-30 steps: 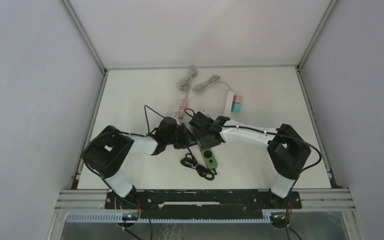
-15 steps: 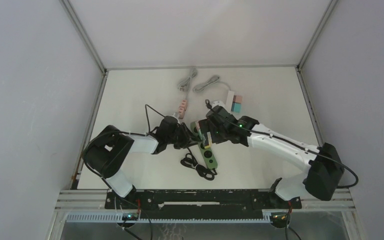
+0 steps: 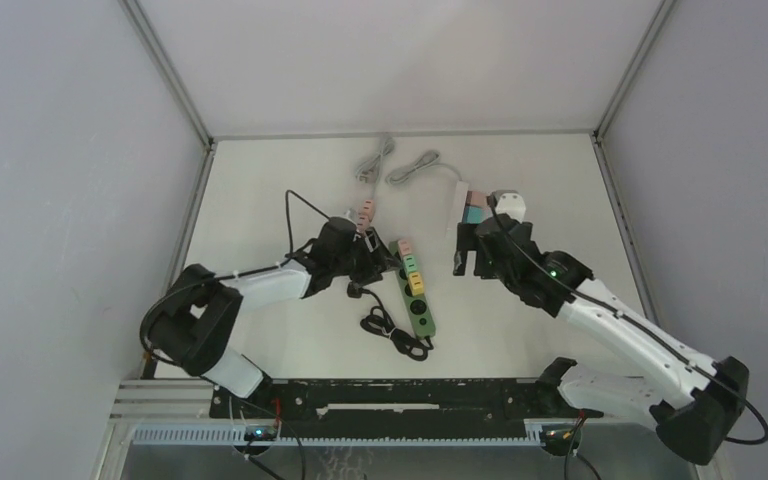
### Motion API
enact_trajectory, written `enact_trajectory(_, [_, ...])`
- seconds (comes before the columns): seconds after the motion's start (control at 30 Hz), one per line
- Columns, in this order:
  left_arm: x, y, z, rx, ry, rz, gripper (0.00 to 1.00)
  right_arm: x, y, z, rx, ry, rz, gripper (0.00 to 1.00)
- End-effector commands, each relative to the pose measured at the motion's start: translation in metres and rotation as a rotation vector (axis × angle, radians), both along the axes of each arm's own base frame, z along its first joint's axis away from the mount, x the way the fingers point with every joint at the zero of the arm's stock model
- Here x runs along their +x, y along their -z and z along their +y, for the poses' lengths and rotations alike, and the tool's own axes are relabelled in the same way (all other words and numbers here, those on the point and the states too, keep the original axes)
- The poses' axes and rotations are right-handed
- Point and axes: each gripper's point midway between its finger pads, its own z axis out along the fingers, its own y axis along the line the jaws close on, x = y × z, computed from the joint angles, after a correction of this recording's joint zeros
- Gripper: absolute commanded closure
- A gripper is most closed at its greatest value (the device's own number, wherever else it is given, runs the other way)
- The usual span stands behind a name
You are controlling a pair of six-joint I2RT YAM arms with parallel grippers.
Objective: Insert the plug
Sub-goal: Reset both arms
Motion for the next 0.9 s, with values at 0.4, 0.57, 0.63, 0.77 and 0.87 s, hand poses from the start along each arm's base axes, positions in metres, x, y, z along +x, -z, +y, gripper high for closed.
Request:
enact_trajectory(0.4, [-0.02,-0.131,0.158,0.293,-0.319,-0.456,0.0,-0.035,-0.072,-0.1,0.04,0.22,-0.33,0.0])
enact_trajectory(0.57, [-0.048,-0.182,0.212,0.38,-0.434,-0.63,0.0,-0.046,-0.081,-0.122,0.005,0.245,-0.381,0.0])
enact_trajectory(0.63, [-0.058,-0.202,0.235,0.421,-0.494,-0.701,0.0,-0.049,-0.085,-0.13,-0.02,0.249,-0.405,0.0])
enact_trajectory(0.77, [-0.071,-0.23,0.272,0.514,-0.595,-0.853,0.0,-0.051,-0.09,-0.143,-0.049,0.282,-0.439,0.0])
enact_trajectory(0.87, [-0.075,-0.241,0.284,0.535,-0.644,-0.911,0.0,-0.046,-0.089,-0.138,-0.048,0.26,-0.461,0.0])
